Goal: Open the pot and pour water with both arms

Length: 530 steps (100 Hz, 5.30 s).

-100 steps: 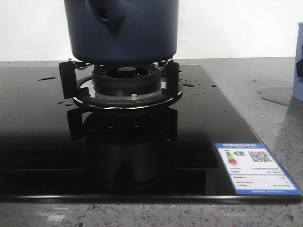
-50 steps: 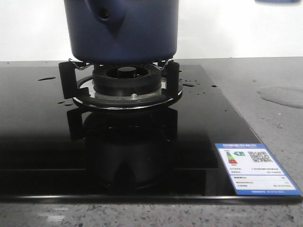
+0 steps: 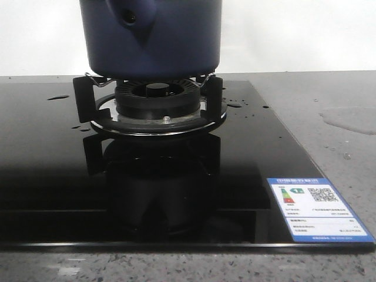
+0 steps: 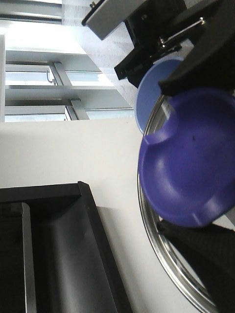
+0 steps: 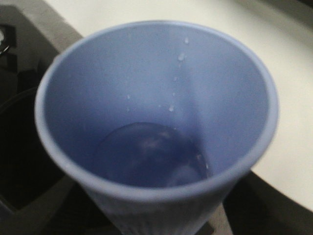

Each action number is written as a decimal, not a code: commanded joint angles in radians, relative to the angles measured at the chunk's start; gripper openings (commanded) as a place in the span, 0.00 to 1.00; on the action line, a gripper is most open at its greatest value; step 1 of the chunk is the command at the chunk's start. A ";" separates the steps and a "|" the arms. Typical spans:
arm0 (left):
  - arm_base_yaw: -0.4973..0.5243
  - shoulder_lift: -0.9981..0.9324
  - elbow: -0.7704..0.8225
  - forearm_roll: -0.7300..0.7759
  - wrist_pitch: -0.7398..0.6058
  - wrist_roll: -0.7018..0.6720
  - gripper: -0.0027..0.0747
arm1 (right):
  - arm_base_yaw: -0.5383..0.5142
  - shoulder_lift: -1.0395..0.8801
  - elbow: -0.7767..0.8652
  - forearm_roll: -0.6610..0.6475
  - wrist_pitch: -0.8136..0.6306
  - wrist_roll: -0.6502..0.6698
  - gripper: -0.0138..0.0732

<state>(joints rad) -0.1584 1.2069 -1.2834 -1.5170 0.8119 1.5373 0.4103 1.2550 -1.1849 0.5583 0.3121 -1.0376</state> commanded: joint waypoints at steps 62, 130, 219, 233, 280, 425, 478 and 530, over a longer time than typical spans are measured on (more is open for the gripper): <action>0.001 -0.026 -0.039 -0.086 -0.011 -0.009 0.40 | 0.032 0.070 -0.071 -0.462 -0.287 -0.039 0.40; 0.001 -0.026 -0.039 -0.086 -0.011 -0.009 0.40 | 0.032 0.147 -0.071 -0.855 -0.445 -0.039 0.40; 0.001 -0.026 -0.039 -0.082 -0.008 -0.009 0.40 | 0.030 0.182 -0.067 -0.932 -0.506 -0.039 0.40; 0.001 -0.026 -0.039 -0.082 -0.008 -0.009 0.40 | 0.030 0.183 -0.068 -0.976 -0.536 -0.039 0.40; 0.001 -0.026 -0.039 -0.082 -0.008 -0.009 0.40 | 0.027 0.211 -0.071 -1.284 -0.572 -0.193 0.40; -0.012 0.006 -0.039 -0.063 0.018 -0.009 0.40 | -0.428 -0.107 0.088 0.589 -0.007 -0.244 0.40; -0.109 0.138 -0.039 -0.063 0.020 0.002 0.40 | -0.557 -0.215 0.611 0.633 -0.096 -0.309 0.40; -0.109 0.138 -0.039 -0.063 0.038 0.002 0.40 | -0.557 -0.145 0.616 1.066 0.008 -0.774 0.42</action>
<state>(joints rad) -0.2578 1.3779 -1.2834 -1.4895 0.8365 1.5393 -0.1405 1.1087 -0.5426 1.5724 0.2759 -1.7800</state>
